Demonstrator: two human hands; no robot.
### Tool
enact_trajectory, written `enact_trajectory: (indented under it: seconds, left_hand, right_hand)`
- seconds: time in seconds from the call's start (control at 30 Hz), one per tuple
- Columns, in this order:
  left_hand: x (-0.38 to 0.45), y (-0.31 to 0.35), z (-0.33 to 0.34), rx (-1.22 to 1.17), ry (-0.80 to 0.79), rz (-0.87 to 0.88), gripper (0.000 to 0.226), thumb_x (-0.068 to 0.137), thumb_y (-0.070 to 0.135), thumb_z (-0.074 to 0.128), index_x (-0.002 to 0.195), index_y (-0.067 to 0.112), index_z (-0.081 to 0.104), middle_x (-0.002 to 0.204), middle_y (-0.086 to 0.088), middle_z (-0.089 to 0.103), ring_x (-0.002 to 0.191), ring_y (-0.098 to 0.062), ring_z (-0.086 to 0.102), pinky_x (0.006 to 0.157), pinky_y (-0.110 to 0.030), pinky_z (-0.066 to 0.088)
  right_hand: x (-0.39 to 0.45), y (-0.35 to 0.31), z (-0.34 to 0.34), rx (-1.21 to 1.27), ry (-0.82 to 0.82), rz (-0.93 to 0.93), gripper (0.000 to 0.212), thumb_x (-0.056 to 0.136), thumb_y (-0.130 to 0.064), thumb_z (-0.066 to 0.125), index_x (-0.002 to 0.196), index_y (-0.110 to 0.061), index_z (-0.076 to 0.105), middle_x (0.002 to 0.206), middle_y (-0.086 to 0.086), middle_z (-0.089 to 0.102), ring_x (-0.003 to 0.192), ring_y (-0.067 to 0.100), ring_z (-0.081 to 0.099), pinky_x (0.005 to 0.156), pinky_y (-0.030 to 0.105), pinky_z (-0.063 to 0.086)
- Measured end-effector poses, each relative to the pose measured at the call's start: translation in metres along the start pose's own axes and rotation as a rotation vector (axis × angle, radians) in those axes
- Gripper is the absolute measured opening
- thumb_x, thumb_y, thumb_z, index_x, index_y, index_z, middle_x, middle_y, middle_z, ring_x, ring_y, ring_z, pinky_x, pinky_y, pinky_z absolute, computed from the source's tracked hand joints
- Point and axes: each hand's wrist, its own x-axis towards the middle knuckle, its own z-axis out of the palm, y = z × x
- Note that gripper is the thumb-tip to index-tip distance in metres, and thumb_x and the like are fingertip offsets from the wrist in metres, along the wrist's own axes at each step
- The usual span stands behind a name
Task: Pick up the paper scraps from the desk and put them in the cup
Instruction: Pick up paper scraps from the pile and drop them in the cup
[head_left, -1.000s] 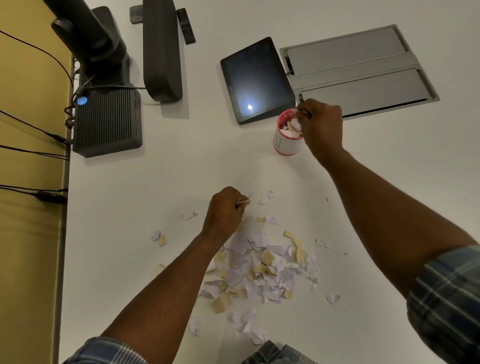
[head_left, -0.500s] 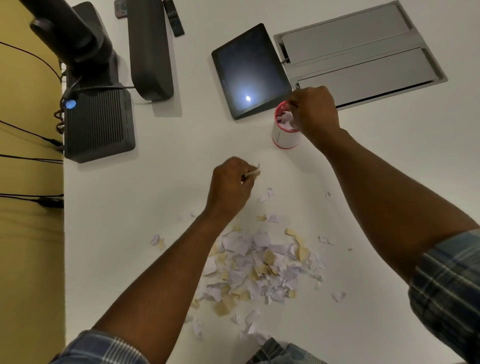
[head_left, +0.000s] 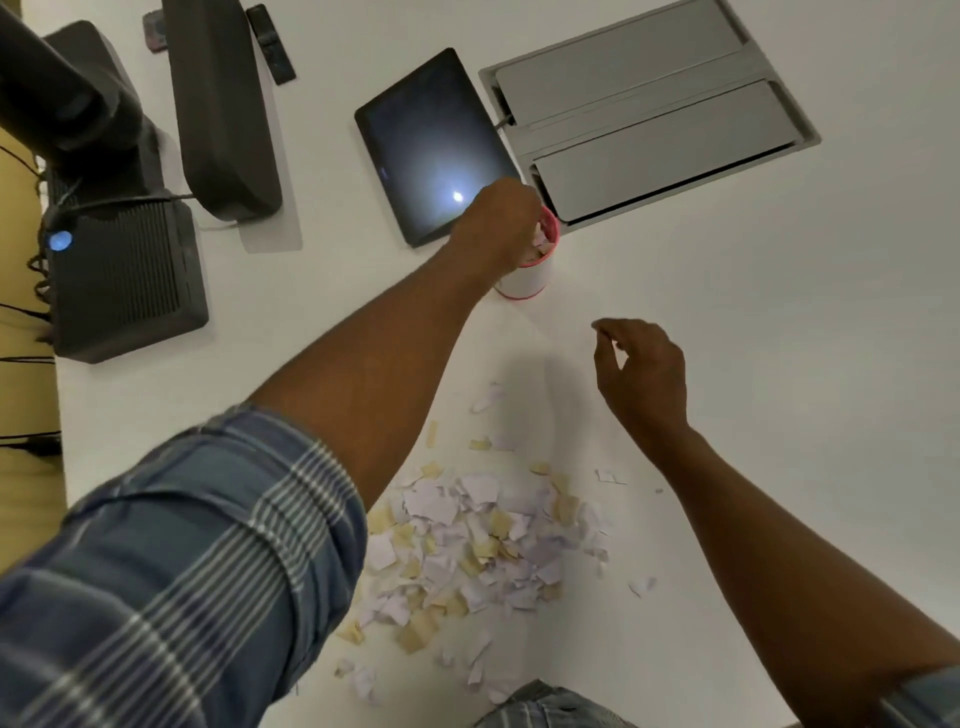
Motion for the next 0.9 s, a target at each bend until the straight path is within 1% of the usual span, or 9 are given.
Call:
enact_trajectory:
  seconds: [0.13,0.27,0.33,0.4,0.47,0.57,0.7,0.83,0.9]
  left_hand:
    - [0.020,0.012,0.007,0.170,-0.161,0.053,0.020,0.087,0.013,0.059,0.101,-0.001,0.063,0.107,-0.019,0.063,0.097,-0.032,0.062,0.076,-0.032,0.046]
    - [0.028,0.012,0.013,0.262,-0.335,0.096,0.018,0.089,0.005,0.049,0.100,-0.003,0.061,0.110,-0.019,0.064,0.102,-0.034,0.060,0.087,-0.038,0.047]
    - [0.027,0.012,0.014,0.316,-0.400,0.109,0.018,0.089,0.006,0.050,0.101,-0.003,0.061,0.110,-0.018,0.065,0.103,-0.033,0.060,0.086,-0.036,0.046]
    - [0.029,0.012,0.013,0.322,-0.401,0.115,0.021,0.089,0.006,0.051,0.106,-0.004,0.059,0.110,-0.019,0.065,0.103,-0.033,0.060,0.076,-0.032,0.043]
    - [0.029,0.011,0.007,0.301,-0.369,0.128,0.026,0.089,0.007,0.052,0.112,-0.003,0.059,0.111,-0.018,0.065,0.102,-0.033,0.061,0.073,-0.031,0.043]
    - [0.023,0.008,-0.004,0.248,-0.318,0.124,0.035,0.087,0.013,0.057,0.121,0.004,0.059,0.115,-0.016,0.064,0.104,-0.031,0.061,0.077,-0.033,0.047]
    - [-0.002,0.006,-0.019,0.173,-0.210,0.094,0.038,0.085,0.019,0.064,0.121,0.006,0.061,0.115,-0.014,0.063,0.103,-0.028,0.060,0.082,-0.032,0.047]
    - [-0.056,-0.002,-0.027,-0.039,0.046,-0.016,0.029,0.090,0.017,0.057,0.118,0.010,0.062,0.111,-0.014,0.065,0.102,-0.029,0.059,0.081,-0.033,0.046]
    - [-0.096,-0.007,-0.026,-0.186,0.174,-0.050,0.027,0.091,0.022,0.054,0.114,0.010,0.065,0.111,-0.013,0.067,0.103,-0.029,0.060,0.087,-0.036,0.050]
  right_hand:
    - [-0.007,0.009,0.002,0.021,0.008,0.071,0.018,0.089,-0.012,0.058,0.102,-0.012,0.071,0.099,0.002,0.073,0.086,0.022,0.064,0.076,0.027,0.045]
    - [-0.007,0.019,0.004,0.002,-0.003,0.128,0.019,0.090,-0.015,0.056,0.102,-0.014,0.071,0.098,0.000,0.073,0.086,0.022,0.065,0.074,0.031,0.050]
    - [-0.008,0.024,0.005,-0.020,-0.028,0.168,0.020,0.091,-0.017,0.055,0.103,-0.016,0.070,0.098,0.000,0.073,0.086,0.023,0.065,0.074,0.035,0.051]
    - [-0.011,0.028,0.006,-0.033,-0.074,0.196,0.021,0.091,-0.018,0.054,0.104,-0.017,0.070,0.098,0.001,0.073,0.087,0.023,0.065,0.075,0.036,0.052]
    - [-0.013,0.029,0.007,-0.040,-0.127,0.192,0.021,0.091,-0.019,0.054,0.105,-0.018,0.070,0.100,0.001,0.072,0.089,0.023,0.064,0.076,0.036,0.052]
    - [-0.020,0.025,0.008,-0.042,-0.182,0.169,0.021,0.091,-0.019,0.055,0.106,-0.018,0.070,0.101,0.000,0.072,0.090,0.022,0.064,0.076,0.036,0.052]
    - [-0.030,0.012,0.007,-0.045,-0.230,0.130,0.022,0.092,-0.019,0.054,0.108,-0.017,0.069,0.104,0.001,0.072,0.094,0.022,0.064,0.079,0.037,0.053]
    - [-0.045,-0.005,0.003,-0.034,-0.262,0.066,0.022,0.092,-0.020,0.055,0.109,-0.018,0.069,0.105,0.001,0.072,0.097,0.022,0.064,0.080,0.033,0.052]
    - [-0.055,-0.015,0.000,-0.048,-0.307,0.031,0.023,0.092,-0.025,0.055,0.112,-0.020,0.067,0.107,0.000,0.071,0.099,0.020,0.063,0.080,0.031,0.049]
